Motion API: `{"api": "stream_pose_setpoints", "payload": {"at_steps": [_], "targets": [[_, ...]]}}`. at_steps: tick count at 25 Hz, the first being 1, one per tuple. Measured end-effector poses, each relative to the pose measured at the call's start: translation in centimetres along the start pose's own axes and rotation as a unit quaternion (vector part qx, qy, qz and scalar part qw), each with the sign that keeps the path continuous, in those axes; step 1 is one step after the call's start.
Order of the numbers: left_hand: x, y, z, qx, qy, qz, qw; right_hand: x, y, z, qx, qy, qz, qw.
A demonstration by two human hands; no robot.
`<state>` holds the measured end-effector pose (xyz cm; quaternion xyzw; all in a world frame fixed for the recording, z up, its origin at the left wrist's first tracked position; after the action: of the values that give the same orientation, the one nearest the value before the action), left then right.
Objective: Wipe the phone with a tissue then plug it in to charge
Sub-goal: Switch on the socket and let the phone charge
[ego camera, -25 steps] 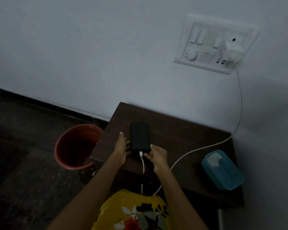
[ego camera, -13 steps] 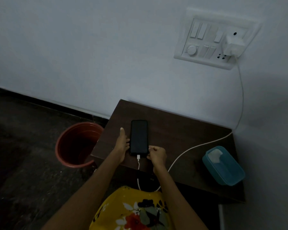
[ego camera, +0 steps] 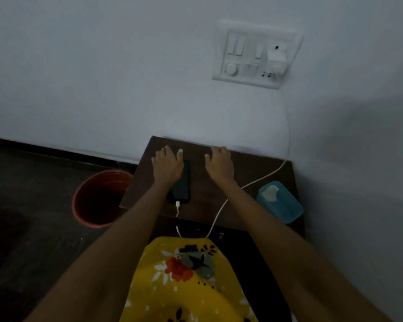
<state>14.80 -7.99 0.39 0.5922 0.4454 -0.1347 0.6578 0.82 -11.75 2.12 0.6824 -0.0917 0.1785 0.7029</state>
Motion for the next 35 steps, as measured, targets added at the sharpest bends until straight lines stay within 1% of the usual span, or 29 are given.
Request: {"api": "stream_pose_setpoints", "payload": {"at_steps": [2, 4, 6, 10, 12, 13, 16, 18, 19, 23, 27, 29, 33, 35], "targets": [[-4.8, 1.5, 0.3, -0.049, -0.095, 0.070, 0.992, 0.4, 4.4, 1.7, -0.093, 0.058, -0.047, 0.993], [-8.7, 1.8, 0.7, -0.075, -0.182, 0.115, 0.974, 0.4, 7.9, 2.9, -0.150, 0.098, -0.079, 0.981], [-12.2, 1.6, 0.8, -0.089, -0.243, 0.142, 0.955, 0.1, 10.6, 4.2, -0.187, 0.117, -0.106, 0.970], [-17.7, 1.2, 2.0, -0.139, -0.317, 0.167, 0.923, -1.3, 13.4, 7.1, -0.233, 0.118, -0.140, 0.955], [-19.5, 1.3, 3.3, -0.150, -0.322, 0.184, 0.917, -1.5, 13.1, 8.0, -0.239, 0.139, -0.150, 0.949], [-20.1, 1.6, 4.2, -0.150, -0.317, 0.187, 0.918, -1.5, 12.5, 8.6, -0.225, 0.144, -0.153, 0.951], [-21.4, 2.0, 6.5, -0.154, -0.321, 0.199, 0.913, -1.0, 11.4, 10.4, -0.172, 0.131, -0.085, 0.973], [-21.8, 2.2, 8.2, -0.168, -0.321, 0.209, 0.908, -0.8, 11.4, 12.3, -0.157, 0.119, -0.040, 0.980], [-21.8, 2.2, 9.0, -0.172, -0.320, 0.212, 0.907, -0.7, 11.5, 13.3, -0.150, 0.112, -0.044, 0.981], [-20.3, 1.9, 11.3, -0.183, -0.325, 0.231, 0.898, -1.2, 11.5, 16.5, -0.185, 0.088, -0.075, 0.976], [-18.0, 1.3, 12.3, -0.172, -0.319, 0.242, 0.900, -2.1, 10.7, 17.8, -0.203, 0.051, -0.139, 0.968], [-16.8, 1.0, 12.4, -0.177, -0.316, 0.236, 0.902, -2.1, 10.5, 18.0, -0.191, 0.045, -0.155, 0.968], [-14.2, 1.3, 12.0, -0.182, -0.288, 0.234, 0.911, -1.8, 10.1, 18.2, -0.182, 0.043, -0.140, 0.972], [-13.0, 1.9, 11.2, -0.171, -0.276, 0.236, 0.916, -1.6, 10.2, 17.9, -0.177, 0.039, -0.153, 0.972]]}}
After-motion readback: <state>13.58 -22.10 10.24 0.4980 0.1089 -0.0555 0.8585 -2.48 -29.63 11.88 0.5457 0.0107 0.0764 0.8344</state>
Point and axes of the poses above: each hand's wrist, its own z-axis towards the middle knuckle, its own y-axis out of the back of the hand, x = y × z, the point moved 3 cm from there along z, towards the middle knuckle, and after that the axes turned 9 degrees about -z, right-handed, at the moved point
